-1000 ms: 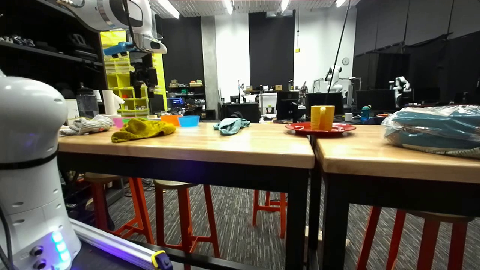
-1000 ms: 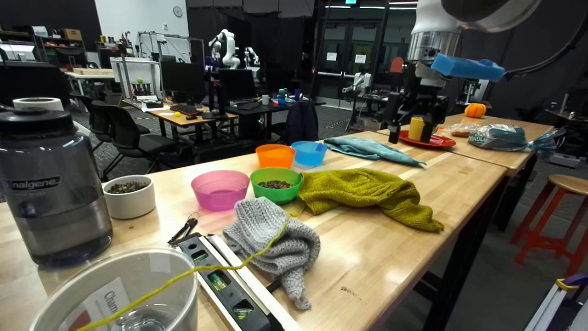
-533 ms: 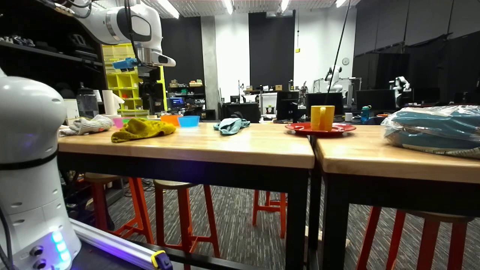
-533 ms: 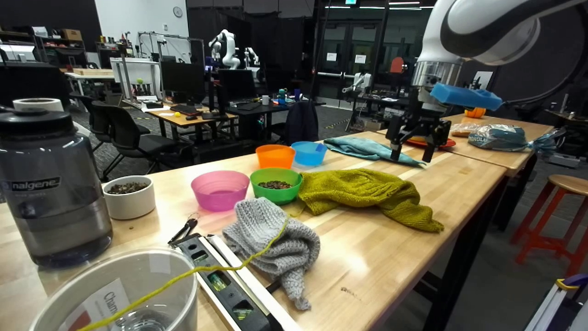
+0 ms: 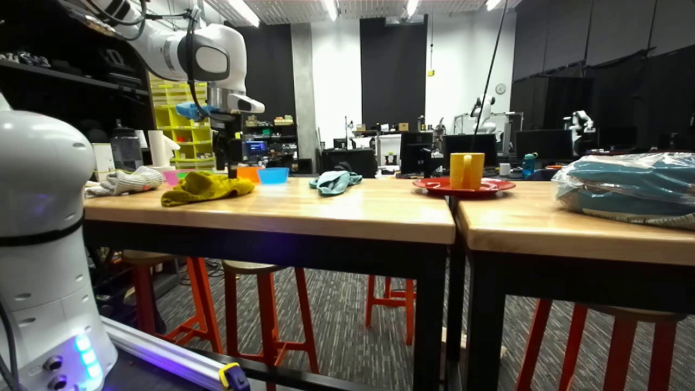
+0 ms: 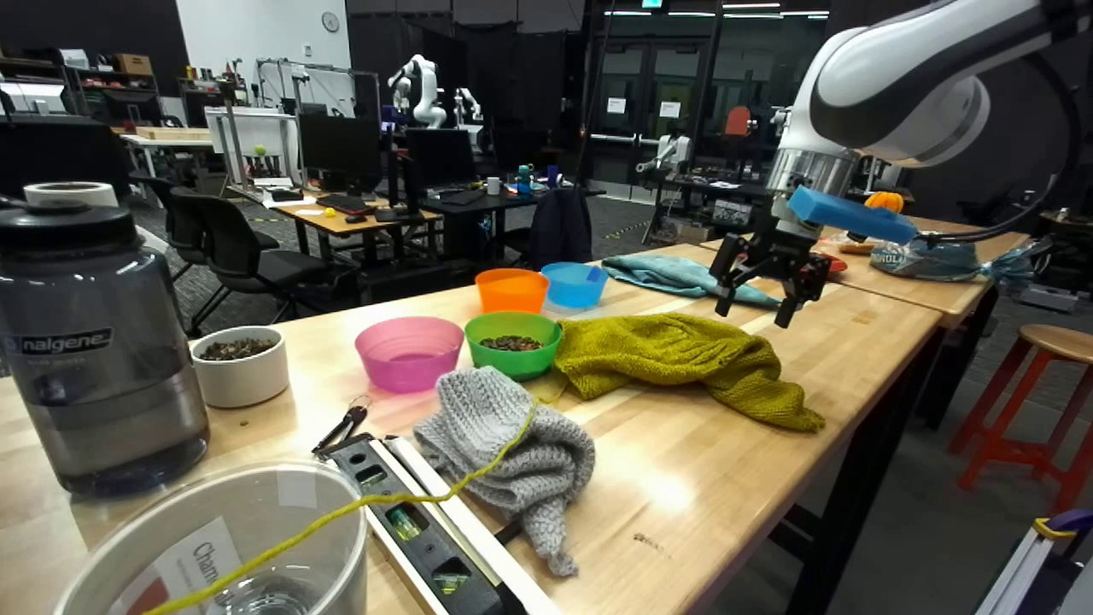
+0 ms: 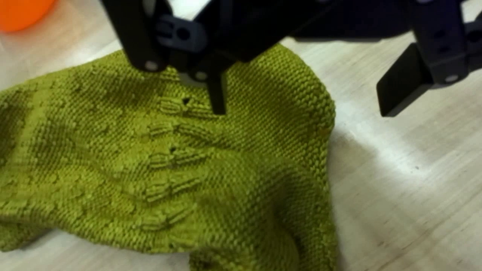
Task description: Unfold the yellow cloth and move it to the left.
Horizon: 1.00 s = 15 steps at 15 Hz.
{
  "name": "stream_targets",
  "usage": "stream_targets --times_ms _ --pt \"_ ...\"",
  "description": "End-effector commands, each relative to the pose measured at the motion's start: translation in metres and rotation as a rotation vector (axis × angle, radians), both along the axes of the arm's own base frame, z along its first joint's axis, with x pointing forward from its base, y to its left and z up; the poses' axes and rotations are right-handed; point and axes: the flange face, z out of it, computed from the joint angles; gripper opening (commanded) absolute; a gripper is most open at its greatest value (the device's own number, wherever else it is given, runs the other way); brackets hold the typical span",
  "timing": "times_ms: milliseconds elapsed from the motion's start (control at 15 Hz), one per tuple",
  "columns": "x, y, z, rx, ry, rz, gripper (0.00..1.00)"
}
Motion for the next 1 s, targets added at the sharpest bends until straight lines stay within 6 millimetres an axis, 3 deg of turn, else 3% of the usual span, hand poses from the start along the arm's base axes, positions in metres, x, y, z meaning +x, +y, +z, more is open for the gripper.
stream_targets --times_ms 0,467,533,667,933 --pt "0.01 -0.009 -0.008 0.027 -0.013 -0.064 1.0" --pt "0.022 -0.02 -0.03 0.075 0.02 -0.125 1.0" --pt "0.024 -0.02 -0.032 0.089 0.024 -0.136 0.75" --pt "0.026 -0.019 -0.032 0.107 0.025 -0.149 0.69" --pt "0.029 -0.02 -0.028 0.12 0.025 -0.166 0.37"
